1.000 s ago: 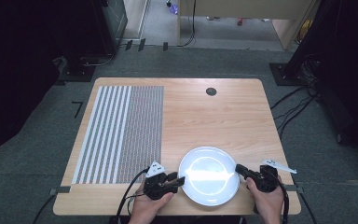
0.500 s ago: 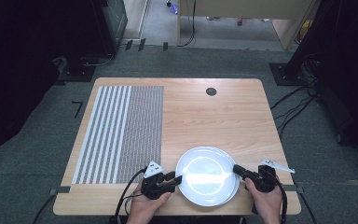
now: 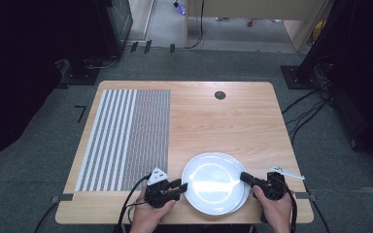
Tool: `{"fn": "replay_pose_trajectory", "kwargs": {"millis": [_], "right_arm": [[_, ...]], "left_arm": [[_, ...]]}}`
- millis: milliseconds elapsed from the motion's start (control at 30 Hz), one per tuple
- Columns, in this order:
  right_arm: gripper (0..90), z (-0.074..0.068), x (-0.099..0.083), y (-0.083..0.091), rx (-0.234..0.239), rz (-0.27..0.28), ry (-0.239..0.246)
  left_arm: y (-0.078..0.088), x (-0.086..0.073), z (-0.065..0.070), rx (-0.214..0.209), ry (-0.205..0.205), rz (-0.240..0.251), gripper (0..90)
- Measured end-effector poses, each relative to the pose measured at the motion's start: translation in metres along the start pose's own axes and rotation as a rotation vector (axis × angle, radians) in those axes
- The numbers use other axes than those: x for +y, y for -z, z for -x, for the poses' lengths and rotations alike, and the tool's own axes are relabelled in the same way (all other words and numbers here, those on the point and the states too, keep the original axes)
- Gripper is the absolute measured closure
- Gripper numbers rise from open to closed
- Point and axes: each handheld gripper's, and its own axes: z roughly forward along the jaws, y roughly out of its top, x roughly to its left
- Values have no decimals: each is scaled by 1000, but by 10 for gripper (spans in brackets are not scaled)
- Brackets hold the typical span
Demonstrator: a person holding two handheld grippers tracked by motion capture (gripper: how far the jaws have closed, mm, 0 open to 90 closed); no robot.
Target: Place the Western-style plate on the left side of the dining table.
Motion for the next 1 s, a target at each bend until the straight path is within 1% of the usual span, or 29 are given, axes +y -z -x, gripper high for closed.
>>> {"fn": "replay_pose_trajectory", "kwargs": {"millis": [33, 67, 100, 133, 167, 400, 500, 533, 567, 633, 700, 800, 867, 900, 933, 967, 1000], "right_arm": [[835, 1, -1, -1, 6, -1, -13], [835, 1, -1, -1, 6, -1, -13], [812, 1, -2, -3, 17, -10, -40], [812, 1, -2, -3, 17, -10, -40], [805, 2, -2, -4, 29, -9, -56], [808, 2, -2, -4, 38, -18, -75], [783, 4, -2, -4, 62, -5, -104], [783, 4, -2, -4, 62, -5, -104], [782, 5, -2, -4, 69, 3, -114], [780, 5, -2, -4, 71, 4, -117], [779, 6, -3, -4, 69, 1, -133], [779, 5, -3, -5, 73, -4, -137], [788, 4, -4, -7, 67, -7, -129], [820, 3, -4, -7, 58, -15, -123], [820, 3, -4, -7, 58, -15, -123], [828, 3, -4, -8, 60, -21, -122], [828, 3, -4, -8, 60, -21, -122]], "left_arm": [[0, 0, -1, -6, 4, 0, 653], [0, 0, -1, -6, 4, 0, 652], [0, -1, -2, -11, 13, 0, 651], [0, -1, -2, -11, 13, 0, 650], [0, -1, -2, -11, 14, 3, 650], [1, -1, -5, -22, 19, 10, 659], [1, -1, -7, -32, 23, 13, 660], [1, -1, -7, -32, 23, 13, 660], [1, -1, -8, -35, 24, 14, 660], [0, -1, -8, -38, 25, 14, 661], [0, -1, -9, -43, 33, 15, 663], [0, -1, -9, -45, 35, 15, 664], [1, -1, -10, -48, 37, 13, 665], [1, -1, -11, -50, 43, 14, 667], [2, -1, -12, -54, 45, 15, 667], [4, -1, -14, -66, 59, 17, 672], [4, -1, -14, -66, 59, 17, 680]]}}
